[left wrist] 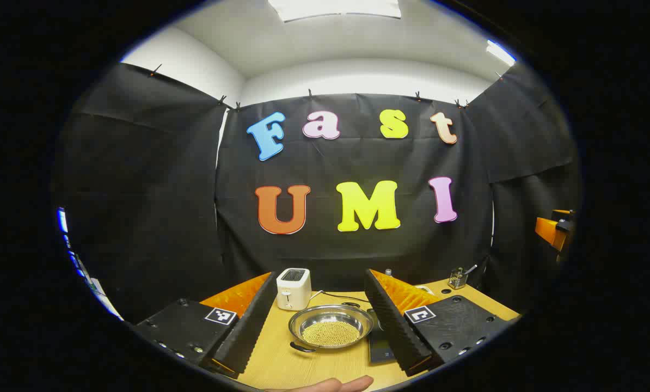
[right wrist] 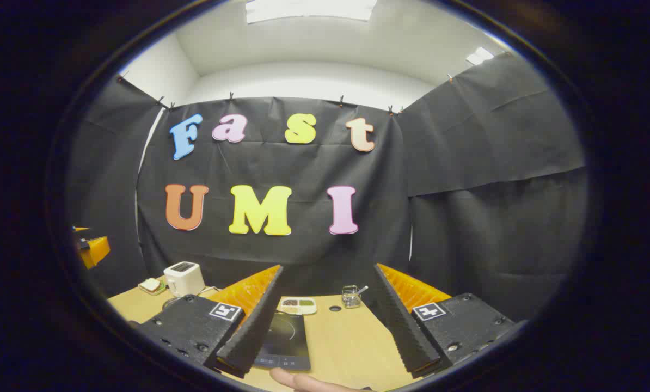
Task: First push the handle of the pot to place it horizontally, then grasp the pot with both hands and set it on the induction cooktop.
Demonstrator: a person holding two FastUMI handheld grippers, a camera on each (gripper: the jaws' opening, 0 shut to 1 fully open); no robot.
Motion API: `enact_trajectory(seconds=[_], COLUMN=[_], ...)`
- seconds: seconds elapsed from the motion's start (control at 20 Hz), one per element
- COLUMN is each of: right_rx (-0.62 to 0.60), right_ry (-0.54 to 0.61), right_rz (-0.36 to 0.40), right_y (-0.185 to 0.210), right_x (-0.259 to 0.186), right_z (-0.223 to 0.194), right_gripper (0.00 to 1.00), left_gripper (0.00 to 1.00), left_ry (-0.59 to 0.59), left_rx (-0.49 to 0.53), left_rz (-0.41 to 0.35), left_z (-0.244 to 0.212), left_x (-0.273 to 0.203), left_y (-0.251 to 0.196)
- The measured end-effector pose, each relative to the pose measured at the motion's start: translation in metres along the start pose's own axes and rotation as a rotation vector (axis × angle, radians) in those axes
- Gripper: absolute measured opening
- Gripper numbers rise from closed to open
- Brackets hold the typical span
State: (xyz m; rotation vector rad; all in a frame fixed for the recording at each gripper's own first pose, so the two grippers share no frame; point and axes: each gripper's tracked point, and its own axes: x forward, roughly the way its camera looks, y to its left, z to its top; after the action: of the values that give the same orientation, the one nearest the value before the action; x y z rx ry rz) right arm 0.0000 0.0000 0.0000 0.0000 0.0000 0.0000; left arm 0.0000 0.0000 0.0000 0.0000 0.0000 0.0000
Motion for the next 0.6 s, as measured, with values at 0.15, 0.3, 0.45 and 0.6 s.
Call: enact_trajectory(seconds=[0.15,0.3,0.45,0.6], right_rx=[-0.015,-0.007,-0.005,-0.007], right_ry=[-0.018,0.000,0.000,-0.009], right_rz=[-0.017,-0.003,0.001,-0.008], right_y=[-0.005,-0.003,-0.005,-0.008], right_x=[-0.001,-0.003,-0.003,-0.003], right_z=[0.003,-0.001,-0.001,0.000], right_gripper=[0.97,0.97,0.97,0.97], left_gripper=[0.96,0.96,0.96,0.96], left_ry=[-0.006,-0.006,-0.011,-0.001], left_rx=[-0.004,-0.006,-0.014,-0.044], left_rz=[-0.007,-0.028,-0.035,-0.062], left_z=[0.001,0.001,0.004,0.001], left_x=[-0.003,-0.005,-0.005,-0.005], left_y=[-0.001,-0.007,-0.009,-0.015])
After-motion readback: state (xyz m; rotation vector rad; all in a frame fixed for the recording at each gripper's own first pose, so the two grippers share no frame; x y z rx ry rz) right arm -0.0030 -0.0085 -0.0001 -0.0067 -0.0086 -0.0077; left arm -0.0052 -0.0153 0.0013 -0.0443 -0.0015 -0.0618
